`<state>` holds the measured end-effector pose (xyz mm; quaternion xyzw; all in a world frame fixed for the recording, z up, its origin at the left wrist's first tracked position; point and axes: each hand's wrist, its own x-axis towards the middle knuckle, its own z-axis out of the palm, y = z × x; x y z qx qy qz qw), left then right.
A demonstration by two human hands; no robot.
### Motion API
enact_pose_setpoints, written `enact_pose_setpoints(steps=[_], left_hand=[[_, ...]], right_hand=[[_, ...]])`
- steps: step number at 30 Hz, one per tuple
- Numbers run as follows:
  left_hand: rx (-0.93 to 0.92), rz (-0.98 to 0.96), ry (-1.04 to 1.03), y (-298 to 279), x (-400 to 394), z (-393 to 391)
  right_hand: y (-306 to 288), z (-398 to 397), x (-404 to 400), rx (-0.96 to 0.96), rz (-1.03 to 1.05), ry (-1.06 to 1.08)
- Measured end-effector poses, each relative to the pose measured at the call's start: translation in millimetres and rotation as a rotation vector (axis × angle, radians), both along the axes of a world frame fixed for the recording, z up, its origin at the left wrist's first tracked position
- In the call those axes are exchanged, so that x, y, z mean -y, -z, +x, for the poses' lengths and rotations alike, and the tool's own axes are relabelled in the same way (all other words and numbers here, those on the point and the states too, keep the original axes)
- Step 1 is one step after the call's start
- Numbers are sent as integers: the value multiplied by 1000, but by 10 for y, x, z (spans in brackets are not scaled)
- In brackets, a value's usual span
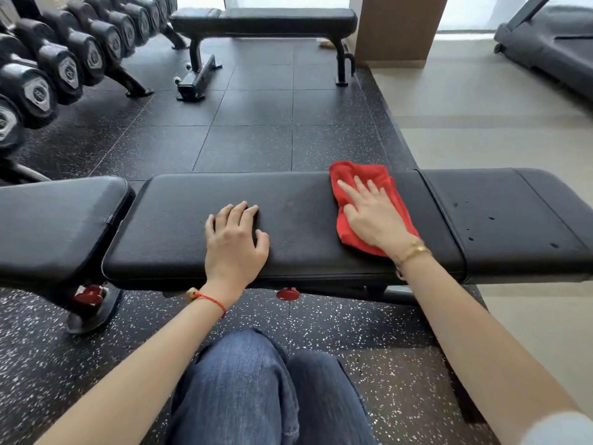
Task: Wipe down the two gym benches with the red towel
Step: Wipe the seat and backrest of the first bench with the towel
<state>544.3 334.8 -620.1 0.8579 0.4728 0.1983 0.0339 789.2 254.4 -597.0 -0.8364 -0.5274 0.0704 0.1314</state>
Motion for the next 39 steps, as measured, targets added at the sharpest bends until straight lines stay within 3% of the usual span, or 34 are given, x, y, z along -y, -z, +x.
enact_pose_setpoints(steps=[5, 10, 16, 21, 26, 32, 35, 39], left_hand=[[29, -6, -9, -12, -9, -9], [39, 16, 20, 21, -50, -68], [39, 15, 42, 48, -57, -84], [9, 13, 18, 52, -26, -45], [29, 9, 11, 18, -15, -38], [68, 16, 16, 22, -21, -45], [71, 20, 21, 33, -40, -68], [63, 8, 36, 17, -26, -69]], right_hand=[[-41, -493, -704, 29, -27, -140], [26, -900, -343, 1, 58, -333], [58, -131, 220, 58, 49, -127], [-13, 380, -135, 16, -52, 164], [15, -230, -437, 72, -29, -27], [80, -881, -13, 56, 59, -322], [102, -792, 300, 62, 80, -326], [97, -352, 605, 74, 83, -150]])
